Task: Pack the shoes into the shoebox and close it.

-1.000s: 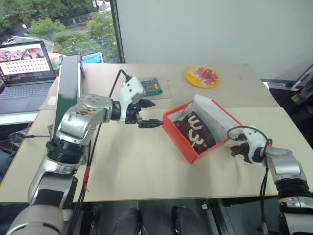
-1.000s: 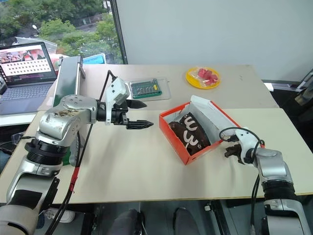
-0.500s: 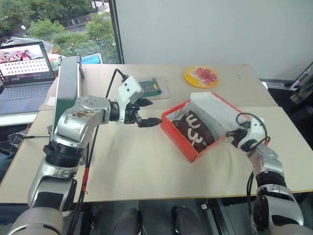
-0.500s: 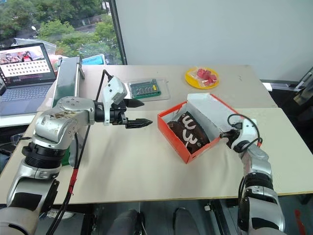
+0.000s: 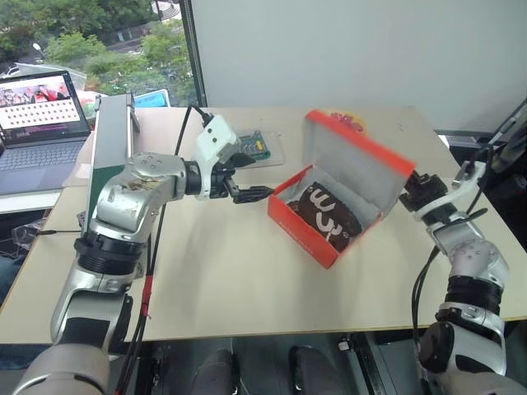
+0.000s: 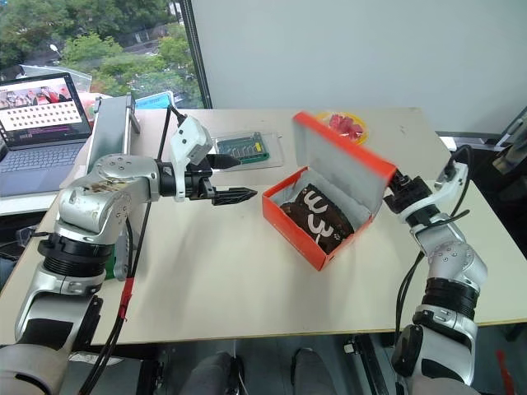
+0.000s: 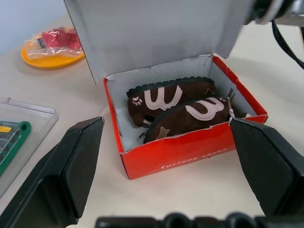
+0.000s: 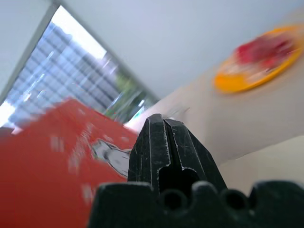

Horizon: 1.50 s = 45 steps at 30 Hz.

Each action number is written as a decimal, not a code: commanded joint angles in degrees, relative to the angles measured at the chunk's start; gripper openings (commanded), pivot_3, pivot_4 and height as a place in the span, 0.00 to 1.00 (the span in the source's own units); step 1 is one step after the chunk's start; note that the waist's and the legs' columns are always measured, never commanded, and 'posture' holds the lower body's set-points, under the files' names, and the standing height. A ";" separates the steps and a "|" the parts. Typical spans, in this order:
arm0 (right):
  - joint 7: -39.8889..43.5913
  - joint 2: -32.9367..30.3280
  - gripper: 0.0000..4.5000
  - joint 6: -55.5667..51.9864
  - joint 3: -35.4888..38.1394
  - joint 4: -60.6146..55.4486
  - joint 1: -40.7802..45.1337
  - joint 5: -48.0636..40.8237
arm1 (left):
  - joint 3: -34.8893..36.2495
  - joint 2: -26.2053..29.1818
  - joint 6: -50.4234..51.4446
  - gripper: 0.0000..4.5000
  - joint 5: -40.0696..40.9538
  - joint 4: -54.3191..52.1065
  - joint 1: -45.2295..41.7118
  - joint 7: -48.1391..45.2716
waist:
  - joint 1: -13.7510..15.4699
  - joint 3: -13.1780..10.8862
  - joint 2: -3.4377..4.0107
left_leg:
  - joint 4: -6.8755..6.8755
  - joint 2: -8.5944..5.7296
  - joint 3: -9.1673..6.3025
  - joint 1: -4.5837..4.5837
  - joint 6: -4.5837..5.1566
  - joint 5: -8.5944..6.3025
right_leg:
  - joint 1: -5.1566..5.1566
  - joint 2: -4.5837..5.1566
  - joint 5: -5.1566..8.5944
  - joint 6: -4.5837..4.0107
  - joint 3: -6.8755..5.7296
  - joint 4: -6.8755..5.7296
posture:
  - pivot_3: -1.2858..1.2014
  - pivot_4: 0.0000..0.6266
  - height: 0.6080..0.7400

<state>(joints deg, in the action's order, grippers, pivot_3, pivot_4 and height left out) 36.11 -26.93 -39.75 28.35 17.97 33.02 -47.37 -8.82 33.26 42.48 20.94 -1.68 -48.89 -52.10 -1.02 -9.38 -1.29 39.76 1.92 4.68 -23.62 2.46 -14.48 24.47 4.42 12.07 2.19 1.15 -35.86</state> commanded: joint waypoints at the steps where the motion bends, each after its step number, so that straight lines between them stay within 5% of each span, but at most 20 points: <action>1: 2.33 -2.16 0.02 -6.86 -4.93 -8.01 -0.33 -1.80 | 1.96 0.24 -1.18 1.00 -0.39 -0.89 -0.98 0.93 | 0.00 0.00 0.00 | 0.00 0.00 0.00 0.00 0.00 0.00 | 0.00 0.00 0.00 0.00 0.00 -0.01 | 0.52 0.24 1.00; 16: 1.75 1.20 0.02 -6.56 -26.47 -3.06 2.19 14.50 | 4.34 -3.65 -1.80 1.00 -1.23 -1.15 6.68 8.98 | 0.30 0.02 -0.04 | 0.05 -0.02 -0.02 -0.17 0.02 -0.01 | 0.09 0.01 -0.01 0.01 -0.07 -0.04 | 0.52 0.24 1.00; 30: -1.56 -3.71 0.02 -0.09 -20.80 -13.72 0.57 20.21 | 11.71 -1.63 -13.69 1.00 -0.04 -0.48 17.94 6.32 | 1.15 0.05 -0.08 | 0.07 -0.02 0.00 0.03 0.04 -0.03 | -0.08 0.07 -0.03 0.00 -0.11 0.04 | 0.52 0.24 1.00; 34: -2.62 -8.16 0.24 2.54 -17.94 -21.20 -3.55 22.11 | 11.74 -3.50 -12.67 1.00 2.07 -3.71 19.10 6.62 | 1.54 0.04 -0.08 | 0.06 -0.01 -0.01 -0.37 0.07 -0.04 | 0.22 0.08 -0.05 0.03 -0.16 -0.03 | 0.52 0.24 1.00; 42: -3.67 -9.52 0.87 7.81 -12.46 -27.29 -15.11 23.61 | 8.87 -7.94 -11.73 1.00 1.91 -6.18 21.80 9.60 | 1.44 0.05 -0.08 | 0.10 -0.03 0.05 -0.34 0.06 -0.03 | 0.25 0.04 -0.05 0.03 -0.09 0.08 | 0.52 0.24 1.00; 45: -9.23 -7.39 1.00 13.23 -10.10 -26.62 -18.24 27.36 | 8.87 -10.82 -12.97 1.00 0.69 -5.35 23.67 12.97 | 1.49 0.05 -0.08 | 0.10 -0.03 0.02 -0.30 0.07 -0.04 | 0.21 0.04 -0.05 0.03 -0.06 0.10 | 0.52 0.24 1.00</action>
<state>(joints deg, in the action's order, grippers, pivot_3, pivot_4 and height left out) 30.26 -34.63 -31.38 15.10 -6.94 14.95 -22.44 -0.34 23.44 31.05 21.97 -5.76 -25.65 -41.15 0.48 -9.33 -1.38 39.86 1.88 4.71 -23.91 2.53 -14.51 24.68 4.46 12.02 2.22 1.09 -35.76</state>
